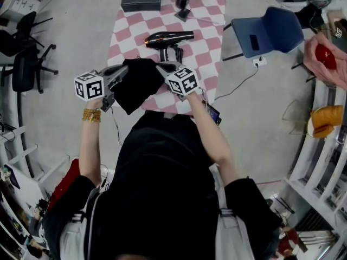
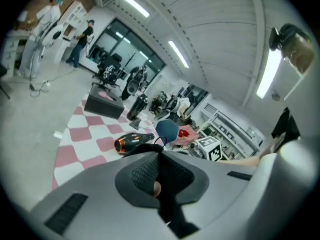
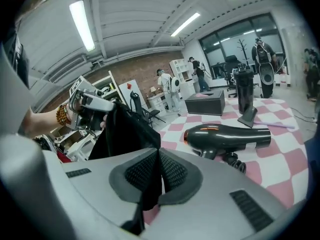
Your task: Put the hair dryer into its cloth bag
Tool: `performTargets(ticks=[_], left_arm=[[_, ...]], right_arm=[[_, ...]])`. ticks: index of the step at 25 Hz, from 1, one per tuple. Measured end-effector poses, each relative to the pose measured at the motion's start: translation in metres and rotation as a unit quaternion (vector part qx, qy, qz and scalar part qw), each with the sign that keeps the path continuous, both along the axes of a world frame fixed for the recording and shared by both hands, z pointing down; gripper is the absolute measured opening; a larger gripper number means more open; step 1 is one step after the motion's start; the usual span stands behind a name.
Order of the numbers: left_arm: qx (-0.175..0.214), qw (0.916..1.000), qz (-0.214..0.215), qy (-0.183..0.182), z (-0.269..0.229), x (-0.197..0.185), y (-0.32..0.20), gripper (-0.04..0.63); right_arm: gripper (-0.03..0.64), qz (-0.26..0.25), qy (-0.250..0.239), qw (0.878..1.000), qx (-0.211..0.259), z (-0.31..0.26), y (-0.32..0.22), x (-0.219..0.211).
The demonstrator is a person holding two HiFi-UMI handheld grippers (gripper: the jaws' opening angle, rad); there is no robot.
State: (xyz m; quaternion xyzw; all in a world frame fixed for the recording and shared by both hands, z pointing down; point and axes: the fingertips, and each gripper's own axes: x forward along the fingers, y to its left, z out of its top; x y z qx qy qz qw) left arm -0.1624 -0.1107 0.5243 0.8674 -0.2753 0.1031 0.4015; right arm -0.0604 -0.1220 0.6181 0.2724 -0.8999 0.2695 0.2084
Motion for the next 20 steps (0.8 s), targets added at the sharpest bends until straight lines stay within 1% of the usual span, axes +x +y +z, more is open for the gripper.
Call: performTargets(ticks=[2, 3, 4, 5, 6, 7, 8, 9, 10, 11, 12, 15, 17, 20], left_arm=[[0.039, 0.9985, 0.014, -0.035, -0.024, -0.001, -0.011, 0.023], [0.060, 0.9959, 0.028, -0.061, -0.038, 0.000, -0.016, 0.023], [0.082, 0.9912, 0.047, -0.093, -0.051, 0.001, -0.021, 0.023], [0.104, 0.9841, 0.068, -0.127, -0.060, 0.005, -0.025, 0.023], [0.122, 0.9752, 0.091, -0.161, -0.064, 0.009, -0.028, 0.024], [0.130, 0.9660, 0.113, -0.193, -0.061, 0.013, -0.030, 0.023], [0.126, 0.9576, 0.136, -0.221, -0.052, 0.017, -0.030, 0.023], [0.113, 0.9514, 0.154, -0.241, -0.037, 0.020, -0.028, 0.023], [0.095, 0.9482, 0.167, -0.253, -0.020, 0.023, -0.025, 0.024], [0.075, 0.9489, 0.172, -0.254, -0.003, 0.025, -0.022, 0.023], [0.055, 0.9531, 0.170, -0.244, 0.012, 0.027, -0.021, 0.023], [0.010, 0.9724, 0.134, -0.191, 0.045, 0.034, -0.020, 0.023], [-0.010, 0.9803, 0.112, -0.162, 0.060, 0.037, -0.017, 0.023], [-0.029, 0.9887, 0.080, -0.124, 0.074, 0.038, -0.014, 0.024]], right_arm=[[0.023, 0.002, -0.015, 1.000, 0.005, -0.010, 0.000, -0.013], [0.023, 0.003, -0.029, 1.000, 0.004, -0.016, 0.000, -0.020], [0.023, 0.005, -0.044, 0.999, 0.001, -0.021, 0.000, -0.028], [0.023, 0.008, -0.058, 0.998, -0.006, -0.024, 0.001, -0.035], [0.023, 0.014, -0.066, 0.998, -0.016, -0.024, 0.003, -0.040], [0.023, 0.021, -0.067, 0.997, -0.028, -0.020, 0.004, -0.042], [0.023, 0.030, -0.058, 0.997, -0.038, -0.012, 0.006, -0.042], [0.023, 0.039, -0.043, 0.997, -0.047, -0.002, 0.008, -0.038], [0.023, 0.050, -0.026, 0.997, -0.056, 0.008, 0.010, -0.032], [0.023, 0.062, -0.010, 0.996, -0.064, 0.018, 0.012, -0.024], [0.023, 0.075, 0.003, 0.994, -0.073, 0.026, 0.012, -0.015], [0.025, 0.107, 0.026, 0.990, -0.093, 0.046, 0.010, 0.009], [0.025, 0.117, 0.045, 0.988, -0.089, 0.057, 0.006, 0.021], [0.028, 0.115, 0.067, 0.989, -0.061, 0.065, -0.003, 0.034]])
